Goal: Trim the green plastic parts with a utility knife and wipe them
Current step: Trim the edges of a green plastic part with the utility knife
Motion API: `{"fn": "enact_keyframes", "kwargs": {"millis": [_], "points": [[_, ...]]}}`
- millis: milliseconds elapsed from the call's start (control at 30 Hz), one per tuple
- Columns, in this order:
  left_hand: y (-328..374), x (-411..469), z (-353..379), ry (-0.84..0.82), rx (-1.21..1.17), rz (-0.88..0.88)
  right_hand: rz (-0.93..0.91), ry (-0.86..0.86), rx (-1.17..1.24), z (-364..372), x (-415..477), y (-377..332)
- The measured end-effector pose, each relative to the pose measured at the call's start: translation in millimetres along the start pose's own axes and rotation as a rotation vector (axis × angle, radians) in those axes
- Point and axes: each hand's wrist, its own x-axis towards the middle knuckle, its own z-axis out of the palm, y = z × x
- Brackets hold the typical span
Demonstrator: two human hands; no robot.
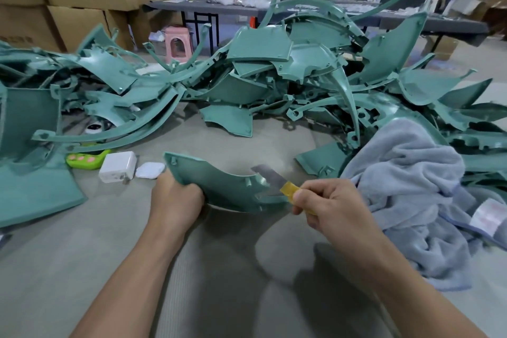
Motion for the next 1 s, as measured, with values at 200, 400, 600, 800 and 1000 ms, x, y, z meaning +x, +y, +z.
{"fn": "enact_keyframes", "kwargs": {"millis": [200, 400, 600, 800, 1000], "points": [[0, 0, 1, 0.025, 0.040, -0.008, -0.078, -0.061, 0.165, 1, -1, -2], [9, -6, 1, 0.047, 0.043, -0.058, -0.041, 0.027, -0.105, -9, 5, 5], [23, -15, 3, 0.299, -0.130, -0.063, -0.335, 0.189, -0.010, 9, -10, -10], [26, -11, -10, 0.626, -0.308, -0.073, -0.352, 0.302, 0.045, 12, -9, -5], [21, -30, 7, 0.254, 0.278, 0.312, -0.272, 0.207, 0.024, 21, -2, 10]]}}
